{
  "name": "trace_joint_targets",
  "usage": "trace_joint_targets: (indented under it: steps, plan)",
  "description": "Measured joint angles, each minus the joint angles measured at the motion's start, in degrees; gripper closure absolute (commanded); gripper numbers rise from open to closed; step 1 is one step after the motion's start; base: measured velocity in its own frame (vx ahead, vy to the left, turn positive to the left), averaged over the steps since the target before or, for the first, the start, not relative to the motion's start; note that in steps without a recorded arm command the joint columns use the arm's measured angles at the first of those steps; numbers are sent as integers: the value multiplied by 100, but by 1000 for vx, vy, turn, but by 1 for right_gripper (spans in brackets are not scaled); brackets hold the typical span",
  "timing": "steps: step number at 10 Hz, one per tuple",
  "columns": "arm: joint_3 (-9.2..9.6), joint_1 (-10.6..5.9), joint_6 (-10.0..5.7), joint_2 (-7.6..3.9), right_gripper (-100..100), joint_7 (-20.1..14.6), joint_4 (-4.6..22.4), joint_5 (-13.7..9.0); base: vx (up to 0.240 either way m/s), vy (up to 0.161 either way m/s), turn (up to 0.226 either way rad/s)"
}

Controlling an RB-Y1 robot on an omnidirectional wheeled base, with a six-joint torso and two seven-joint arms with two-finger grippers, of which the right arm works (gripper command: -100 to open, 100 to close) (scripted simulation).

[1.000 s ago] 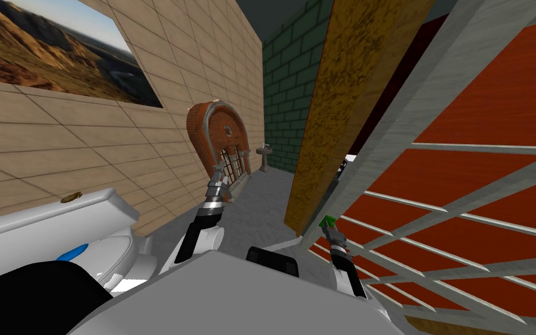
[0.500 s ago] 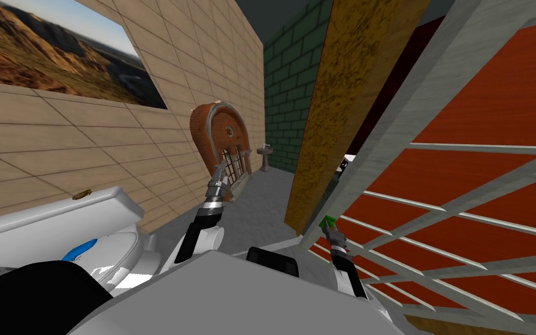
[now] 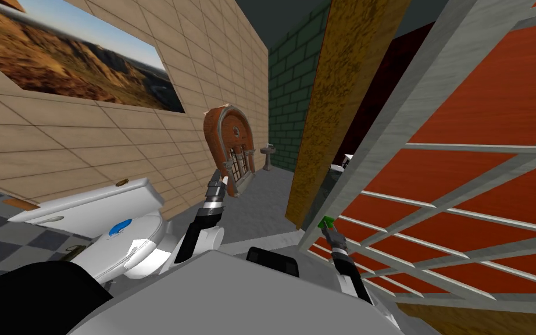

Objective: Pull the door open

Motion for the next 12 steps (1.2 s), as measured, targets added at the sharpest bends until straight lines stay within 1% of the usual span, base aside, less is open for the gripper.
trace_joint_targets:
  steps: [2, 3, 4, 5, 6, 7, 8, 9, 10, 11, 12]
  plan:
    - [145, 68, -41, -88, 100, -177, -40, 80, -209, -34, 65]
    - [207, 51, -96, -127, 100, -263, 3, 116, -107, -8, 21]
    - [222, 60, -101, -123, 100, -282, 18, 124, -157, -58, 82]
    - [293, 54, -171, -164, 100, -353, 77, 168, -229, -53, 95]
    - [348, 95, -233, -213, 100, -423, 35, 205, -204, -25, 75]
    - [430, 119, -319, -277, 100, -517, 60, 258, -236, -30, 60]
    - [504, 211, -377, -347, 100, -599, -23, 307, -263, -70, 67]
    - [582, 260, -429, -396, 100, -675, -54, 356, -260, -82, 93]
    - [676, 265, -531, -445, 100, -778, 15, 415, -243, -66, 77]
    - [757, 317, -594, -501, 100, -863, -12, 467, -108, -24, 17]
    - [779, 340, -595, -496, 100, -878, -10, 480, -185, -60, 143]
